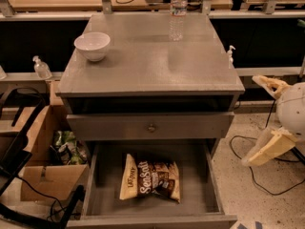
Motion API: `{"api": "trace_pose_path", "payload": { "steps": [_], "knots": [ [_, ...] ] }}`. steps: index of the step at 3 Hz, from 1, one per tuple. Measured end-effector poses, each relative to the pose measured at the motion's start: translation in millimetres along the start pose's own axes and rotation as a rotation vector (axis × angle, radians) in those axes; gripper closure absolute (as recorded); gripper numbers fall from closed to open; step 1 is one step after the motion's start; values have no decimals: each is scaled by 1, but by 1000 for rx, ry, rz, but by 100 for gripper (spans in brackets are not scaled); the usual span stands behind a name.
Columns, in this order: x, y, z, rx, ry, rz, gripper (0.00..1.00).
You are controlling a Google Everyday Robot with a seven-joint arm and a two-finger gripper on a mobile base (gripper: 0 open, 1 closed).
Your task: Pick brown chip bag from middle drawer and place on counter
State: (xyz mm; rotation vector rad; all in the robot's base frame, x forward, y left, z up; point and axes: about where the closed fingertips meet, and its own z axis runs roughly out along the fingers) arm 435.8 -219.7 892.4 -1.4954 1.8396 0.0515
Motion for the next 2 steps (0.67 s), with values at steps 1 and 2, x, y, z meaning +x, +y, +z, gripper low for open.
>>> {"api": "trace_pose_path", "payload": {
  "steps": [1, 2],
  "knots": [
    [0, 0, 1, 0, -1, -1, 0],
    [5, 5, 27, 8, -42, -6, 0]
  ]
}}
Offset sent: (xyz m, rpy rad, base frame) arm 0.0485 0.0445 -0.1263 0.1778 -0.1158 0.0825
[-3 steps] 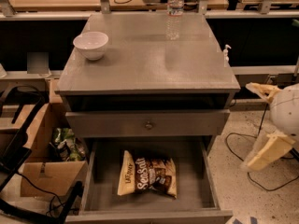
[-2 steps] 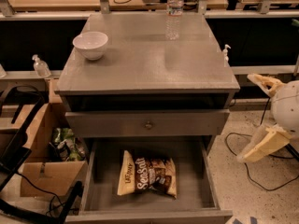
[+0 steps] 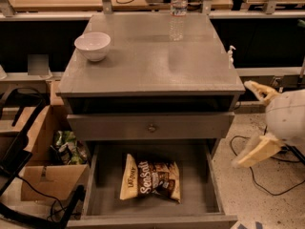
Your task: Pick brown chip bag from middle drawer and place on counter
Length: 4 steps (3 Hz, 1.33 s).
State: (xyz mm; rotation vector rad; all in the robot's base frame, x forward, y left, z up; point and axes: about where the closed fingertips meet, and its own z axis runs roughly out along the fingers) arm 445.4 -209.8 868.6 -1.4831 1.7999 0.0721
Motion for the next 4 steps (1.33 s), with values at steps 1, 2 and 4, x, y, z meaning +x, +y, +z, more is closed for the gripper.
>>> {"api": "trace_pose_path", "payload": {
  "steps": [1, 2, 4],
  "knots": [
    [25, 14, 75, 10, -108, 13, 0],
    [52, 19, 141, 28, -193, 46, 0],
    [89, 38, 193, 8, -240, 110, 0]
  ]
}}
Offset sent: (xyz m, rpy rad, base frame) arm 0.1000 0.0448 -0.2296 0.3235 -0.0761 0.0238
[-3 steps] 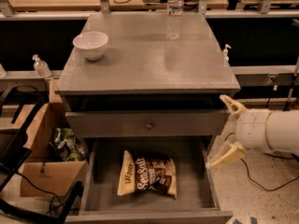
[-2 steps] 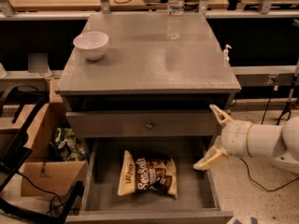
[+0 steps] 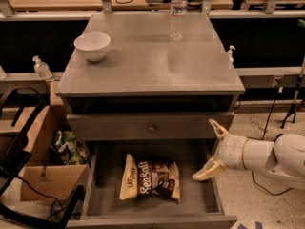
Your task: Pick brown chip bag from middle drawer and place on counter
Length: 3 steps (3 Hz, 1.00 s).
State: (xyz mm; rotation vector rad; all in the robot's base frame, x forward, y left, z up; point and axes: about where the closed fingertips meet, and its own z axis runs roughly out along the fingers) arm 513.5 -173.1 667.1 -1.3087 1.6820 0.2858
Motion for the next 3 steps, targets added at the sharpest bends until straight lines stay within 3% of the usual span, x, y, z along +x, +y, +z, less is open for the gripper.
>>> {"api": "trace_pose_path", "payload": {
  "steps": [1, 3],
  "knots": [
    [17, 15, 28, -13, 19, 29, 0],
    [58, 67, 133, -114, 50, 86, 0]
  ]
}}
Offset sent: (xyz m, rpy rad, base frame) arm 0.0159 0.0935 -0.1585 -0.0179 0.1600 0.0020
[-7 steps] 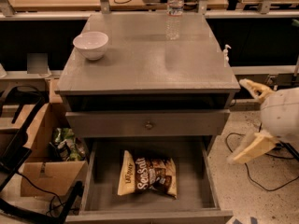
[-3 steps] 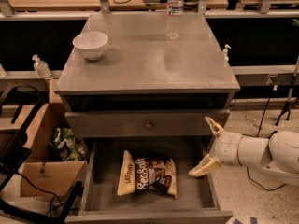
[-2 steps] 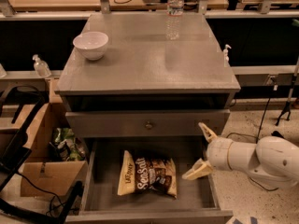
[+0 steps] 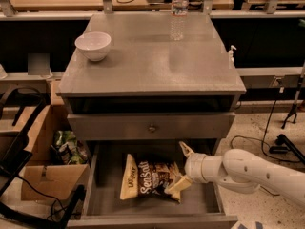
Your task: Pick brown chip bag from middle drawer and place on counter
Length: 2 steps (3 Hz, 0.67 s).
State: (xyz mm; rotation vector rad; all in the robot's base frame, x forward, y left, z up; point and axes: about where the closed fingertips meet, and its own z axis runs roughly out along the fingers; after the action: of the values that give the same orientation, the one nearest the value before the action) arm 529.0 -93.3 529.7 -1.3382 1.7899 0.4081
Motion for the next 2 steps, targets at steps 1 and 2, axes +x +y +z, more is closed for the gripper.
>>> {"api": "trace_pose_path", "payload": {
  "steps": [1, 2],
  "knots": [
    [19, 12, 52, -82, -2, 30, 0],
    [40, 24, 94, -151, 5, 54, 0]
  ]
}}
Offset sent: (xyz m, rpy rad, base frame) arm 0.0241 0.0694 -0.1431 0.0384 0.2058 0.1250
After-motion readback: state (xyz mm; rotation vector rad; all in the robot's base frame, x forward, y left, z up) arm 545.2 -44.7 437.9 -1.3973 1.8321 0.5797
